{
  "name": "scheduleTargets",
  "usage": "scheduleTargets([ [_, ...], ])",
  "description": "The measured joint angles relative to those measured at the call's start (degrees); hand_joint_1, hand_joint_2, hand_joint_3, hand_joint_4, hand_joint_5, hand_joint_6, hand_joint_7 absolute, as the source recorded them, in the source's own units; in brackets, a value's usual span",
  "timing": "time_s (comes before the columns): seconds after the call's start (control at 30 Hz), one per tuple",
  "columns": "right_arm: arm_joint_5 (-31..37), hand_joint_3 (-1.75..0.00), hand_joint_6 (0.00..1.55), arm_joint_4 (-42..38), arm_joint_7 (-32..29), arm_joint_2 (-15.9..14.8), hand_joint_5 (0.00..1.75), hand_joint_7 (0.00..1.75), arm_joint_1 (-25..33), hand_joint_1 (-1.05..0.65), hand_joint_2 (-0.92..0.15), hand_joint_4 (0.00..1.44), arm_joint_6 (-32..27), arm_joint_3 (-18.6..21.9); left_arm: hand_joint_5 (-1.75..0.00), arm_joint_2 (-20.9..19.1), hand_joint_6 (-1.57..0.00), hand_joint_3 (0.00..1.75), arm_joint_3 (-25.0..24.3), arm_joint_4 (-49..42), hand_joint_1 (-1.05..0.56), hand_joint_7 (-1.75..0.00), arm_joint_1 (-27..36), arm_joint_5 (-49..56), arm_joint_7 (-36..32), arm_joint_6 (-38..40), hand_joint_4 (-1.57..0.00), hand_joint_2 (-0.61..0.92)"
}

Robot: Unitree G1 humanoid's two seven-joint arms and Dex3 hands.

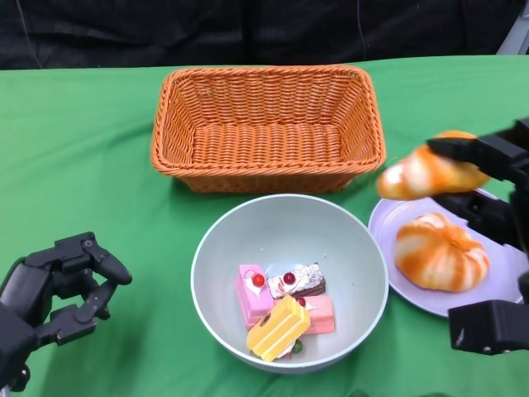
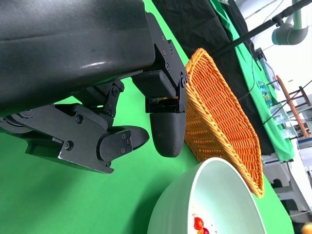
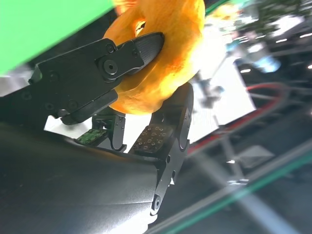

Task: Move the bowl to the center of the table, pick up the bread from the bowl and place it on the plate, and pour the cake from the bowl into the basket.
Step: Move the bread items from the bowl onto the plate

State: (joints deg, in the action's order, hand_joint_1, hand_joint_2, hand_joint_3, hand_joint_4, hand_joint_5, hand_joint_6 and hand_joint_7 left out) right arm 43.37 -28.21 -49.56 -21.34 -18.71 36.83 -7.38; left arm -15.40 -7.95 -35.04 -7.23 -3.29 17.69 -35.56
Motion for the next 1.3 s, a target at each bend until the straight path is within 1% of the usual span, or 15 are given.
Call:
scheduleTargets([
  [0.23,-0.63,-0.02,1.05,-3.48,-2.07,0.0,1.17,0.5,0.45,-0.05,-0.89,0.84,-1.3,1.16,-1.65,-0.32,-0.76,0.66,-0.07,-0.17,-0.01,-1.21,-0.38,-0.01,-0.01,0.0,-0.76,0.77],
  [0.27,-0.6,-0.01,1.05,-4.0,-2.56,0.0,1.2,0.49,0.4,-0.06,-0.88,0.84,-1.8,1.2,-1.65,-0.34,-0.76,0.66,-0.06,-0.21,0.0,-1.21,-0.43,-0.01,0.0,0.0,-0.75,0.77],
  [0.37,-0.52,0.0,1.05,-6.72,-4.68,-0.03,1.23,0.47,0.33,-0.06,-0.87,0.83,-4.88,1.77,-1.65,-0.55,-0.76,0.66,-0.17,-0.3,0.0,-1.21,-0.59,-0.03,0.0,0.01,-0.75,0.77],
  [0.5,-0.35,-0.01,1.05,-8.3,-6.15,-0.1,1.26,0.46,0.07,-0.07,-0.88,0.83,-6.41,1.74,-1.64,-0.68,-0.76,0.65,-0.27,-0.4,-0.01,-1.21,-0.69,0.0,-0.01,0.01,-0.75,0.77],
  [0.6,0.02,-0.02,1.04,-13.45,-8.39,-0.04,1.36,0.46,-2.22,-0.06,-0.89,0.79,-11.48,1.79,-1.63,-0.81,-0.76,0.64,-0.27,-0.41,-0.02,-1.19,-0.76,0.46,-0.04,-0.03,-0.76,0.77],
  [0.7,-0.05,-0.02,1.04,-16.34,-9.6,-0.04,1.38,0.47,-3.25,-0.06,-0.9,0.78,-12.8,1.43,-1.62,-0.97,-0.77,0.63,-0.27,-0.41,-0.02,-1.19,-0.76,0.57,-0.05,-0.05,-0.76,0.78],
  [0.8,-0.13,-0.02,1.03,-17.42,-10.47,-0.03,1.39,0.48,-3.79,-0.07,-0.89,0.77,-12.82,0.51,-1.62,-0.98,-0.77,0.62,-0.27,-0.41,-0.02,-1.18,-0.76,0.64,-0.05,-0.05,-0.76,0.78],
  [0.97,-1.34,-0.01,1.01,-25.29,-10.13,0.49,1.39,0.48,-8.56,-0.11,-0.88,0.75,-15.25,-0.17,-1.6,-1.04,-0.77,0.59,-0.32,-0.44,-0.01,-1.16,-0.75,0.99,-0.09,-0.22,-0.75,0.79],
  [1.0,-1.69,0.0,1.02,-26.46,-10.14,0.57,1.33,0.46,-9.3,-0.11,-0.88,0.77,-15.18,-0.46,-1.6,-1.05,-0.78,0.59,-0.35,-0.44,-0.02,-1.16,-0.71,0.99,-0.12,-0.22,-0.76,0.79],
  [1.07,-2.32,0.0,1.03,-29.09,-10.03,0.89,1.29,0.44,-10.7,-0.11,-0.88,0.79,-15.3,-1.06,-1.59,-1.06,-0.78,0.58,-0.36,-0.43,-0.02,-1.16,-0.68,1.02,-0.31,-0.22,-0.76,0.8],
  [1.2,-3.37,0.0,1.03,-32.99,-9.22,1.55,1.31,0.41,-12.3,-0.14,-0.89,0.8,-17.14,-2.1,-1.59,-1.06,-0.79,0.57,-0.41,-0.37,-0.03,-1.16,-0.5,0.95,-0.43,-0.22,-0.77,0.8],
  [1.3,-4.27,0.0,1.02,-34.95,-9.02,2.38,1.29,0.39,-12.82,-0.15,-0.89,0.78,-18.5,-2.75,-1.59,-1.07,-0.78,0.57,-0.42,-0.25,-0.02,-1.16,-0.27,0.92,-0.43,-0.22,-0.76,0.81],
])
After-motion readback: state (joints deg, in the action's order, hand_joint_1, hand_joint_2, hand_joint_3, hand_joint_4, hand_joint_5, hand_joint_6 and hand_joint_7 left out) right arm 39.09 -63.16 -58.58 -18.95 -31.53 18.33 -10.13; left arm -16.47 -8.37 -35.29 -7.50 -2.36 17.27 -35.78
